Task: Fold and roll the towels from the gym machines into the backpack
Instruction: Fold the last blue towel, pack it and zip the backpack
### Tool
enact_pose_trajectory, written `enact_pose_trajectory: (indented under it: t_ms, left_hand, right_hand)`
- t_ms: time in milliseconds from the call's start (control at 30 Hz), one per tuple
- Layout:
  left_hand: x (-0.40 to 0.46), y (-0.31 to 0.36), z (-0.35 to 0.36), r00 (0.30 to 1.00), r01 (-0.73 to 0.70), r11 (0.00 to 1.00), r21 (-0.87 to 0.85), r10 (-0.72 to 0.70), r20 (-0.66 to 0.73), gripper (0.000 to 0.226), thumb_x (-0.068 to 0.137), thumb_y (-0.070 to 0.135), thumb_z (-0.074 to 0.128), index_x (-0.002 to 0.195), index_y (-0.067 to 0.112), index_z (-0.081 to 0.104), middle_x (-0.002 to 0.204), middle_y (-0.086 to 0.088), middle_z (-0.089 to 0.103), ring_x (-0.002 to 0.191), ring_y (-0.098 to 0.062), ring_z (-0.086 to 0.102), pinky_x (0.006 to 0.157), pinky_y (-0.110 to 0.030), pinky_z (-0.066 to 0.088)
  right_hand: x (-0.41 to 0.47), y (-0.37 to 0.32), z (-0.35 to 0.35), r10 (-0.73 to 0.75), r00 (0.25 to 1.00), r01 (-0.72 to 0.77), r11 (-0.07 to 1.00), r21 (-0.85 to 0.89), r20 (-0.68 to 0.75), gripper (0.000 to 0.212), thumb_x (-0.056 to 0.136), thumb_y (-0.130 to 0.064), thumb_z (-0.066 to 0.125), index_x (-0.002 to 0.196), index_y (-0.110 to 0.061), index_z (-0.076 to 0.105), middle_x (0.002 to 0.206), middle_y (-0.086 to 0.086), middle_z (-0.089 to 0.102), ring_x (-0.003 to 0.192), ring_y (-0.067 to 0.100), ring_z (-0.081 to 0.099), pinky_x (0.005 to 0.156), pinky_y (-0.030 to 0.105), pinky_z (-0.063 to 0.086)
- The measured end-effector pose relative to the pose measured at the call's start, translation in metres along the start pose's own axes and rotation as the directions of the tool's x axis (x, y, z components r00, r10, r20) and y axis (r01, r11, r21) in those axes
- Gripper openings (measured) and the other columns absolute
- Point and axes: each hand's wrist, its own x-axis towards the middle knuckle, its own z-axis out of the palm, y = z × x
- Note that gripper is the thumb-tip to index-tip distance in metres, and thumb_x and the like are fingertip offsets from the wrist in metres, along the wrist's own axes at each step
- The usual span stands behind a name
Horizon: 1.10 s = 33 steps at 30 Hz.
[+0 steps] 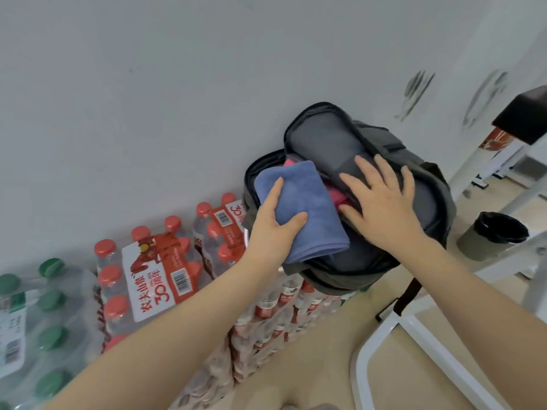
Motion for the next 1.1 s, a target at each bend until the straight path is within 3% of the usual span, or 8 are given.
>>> enact_pose_trajectory:
  t_ms: [133, 267, 367, 433, 567, 767, 1000, 1100]
  left_hand:
    - [0.009, -0.005, 0.027, 0.998, 0.016, 0.998, 0.058, -0.013, -0.062, 0.072, 0.088, 0.024, 0.059, 0.145, 0.037, 0.016, 0.150, 0.004, 0.026, 0.128, -0.019, 0.041, 0.101, -0.031, 0.039]
    - [0.014, -0.010, 0.047, 0.997, 0.044, 0.913, 0.405, -0.012, -0.083, 0.081, 0.087, 0.030, 0.058, 0.148, 0.024, 0.005, 0.152, -0.009, 0.002, 0.137, -0.027, 0.024, 0.100, -0.022, 0.024]
    - [0.017, -0.018, 0.044, 0.947, -0.118, 0.450, 0.885, 0.320, -0.036, 0.075, 0.085, 0.049, 0.049, 0.146, 0.015, 0.020, 0.153, -0.022, -0.010, 0.142, -0.037, -0.007, 0.113, -0.046, 0.004]
    - [0.025, -0.022, 0.034, 0.892, -0.299, 0.225, 0.927, 0.411, 0.188, 0.076, 0.081, 0.060, 0.033, 0.142, 0.016, 0.033, 0.154, -0.021, 0.004, 0.141, -0.033, -0.009, 0.111, -0.055, -0.001]
    - [0.034, -0.023, 0.011, 0.861, -0.508, 0.241, 0.827, 0.158, 0.482, 0.085, 0.068, 0.080, 0.011, 0.141, 0.037, -0.001, 0.154, 0.001, -0.013, 0.136, -0.012, -0.020, 0.112, -0.037, -0.013]
    - [0.057, -0.027, 0.039, 0.901, -0.428, 0.087, 0.900, 0.115, 0.418, 0.089, 0.070, 0.080, 0.013, 0.146, 0.035, 0.004, 0.156, -0.006, -0.010, 0.144, -0.025, -0.008, 0.114, -0.042, -0.010]
    - [0.097, -0.022, 0.065, 0.909, -0.417, 0.081, 0.905, 0.033, 0.416, 0.072, 0.086, 0.066, 0.032, 0.146, 0.032, 0.011, 0.157, -0.008, -0.001, 0.145, -0.026, -0.003, 0.115, -0.043, -0.006]
    - [0.093, -0.021, 0.063, 0.905, -0.426, 0.120, 0.897, 0.058, 0.422, 0.071, 0.088, 0.062, 0.032, 0.147, 0.030, 0.010, 0.157, -0.009, -0.002, 0.145, -0.026, -0.003, 0.115, -0.042, -0.007]
  right_hand:
    - [-0.008, 0.027, 0.004, -0.062, 0.996, 0.071, 0.987, -0.145, 0.064, 0.079, 0.067, -0.026, 0.078, 0.136, -0.014, 0.042, 0.141, 0.021, 0.042, 0.126, 0.039, 0.044, 0.104, 0.050, 0.033]
    - [0.000, 0.031, 0.007, -0.047, 0.997, 0.054, 0.990, -0.130, 0.060, 0.077, 0.066, -0.023, 0.079, 0.134, -0.007, 0.045, 0.128, 0.028, 0.052, 0.104, 0.041, 0.059, 0.082, 0.045, 0.050]
    - [0.000, 0.031, 0.007, -0.067, 0.995, 0.077, 0.989, -0.125, 0.079, 0.070, 0.070, -0.019, 0.076, 0.132, -0.004, 0.046, 0.119, 0.029, 0.058, 0.092, 0.040, 0.064, 0.065, 0.040, 0.052]
    - [-0.001, 0.031, 0.005, -0.064, 0.995, 0.074, 0.989, -0.131, 0.079, 0.065, 0.072, -0.013, 0.073, 0.131, -0.004, 0.048, 0.106, 0.025, 0.064, 0.076, 0.036, 0.066, 0.048, 0.030, 0.043]
    - [0.009, 0.035, -0.001, 0.006, 0.999, -0.012, 0.990, -0.141, -0.038, 0.063, 0.059, -0.002, 0.079, 0.119, -0.007, 0.060, 0.069, 0.016, 0.063, 0.038, 0.029, 0.053, 0.044, 0.014, 0.007]
    - [0.017, 0.035, -0.013, 0.078, 0.997, -0.079, 0.993, -0.090, -0.012, 0.053, 0.084, -0.003, 0.057, 0.134, -0.014, 0.046, 0.093, 0.020, 0.065, 0.062, 0.039, 0.061, 0.045, 0.024, 0.018]
    - [0.013, 0.038, -0.011, 0.042, 0.994, -0.058, 0.986, -0.155, -0.100, 0.062, 0.061, -0.001, 0.080, 0.119, -0.008, 0.060, 0.071, 0.014, 0.064, 0.039, 0.029, 0.053, 0.051, 0.010, -0.001]
    - [0.009, 0.035, -0.008, 0.032, 0.990, -0.055, 0.985, -0.164, -0.137, 0.057, 0.062, -0.007, 0.080, 0.116, -0.006, 0.061, 0.075, 0.013, 0.065, 0.047, 0.029, 0.057, 0.042, 0.012, 0.010]
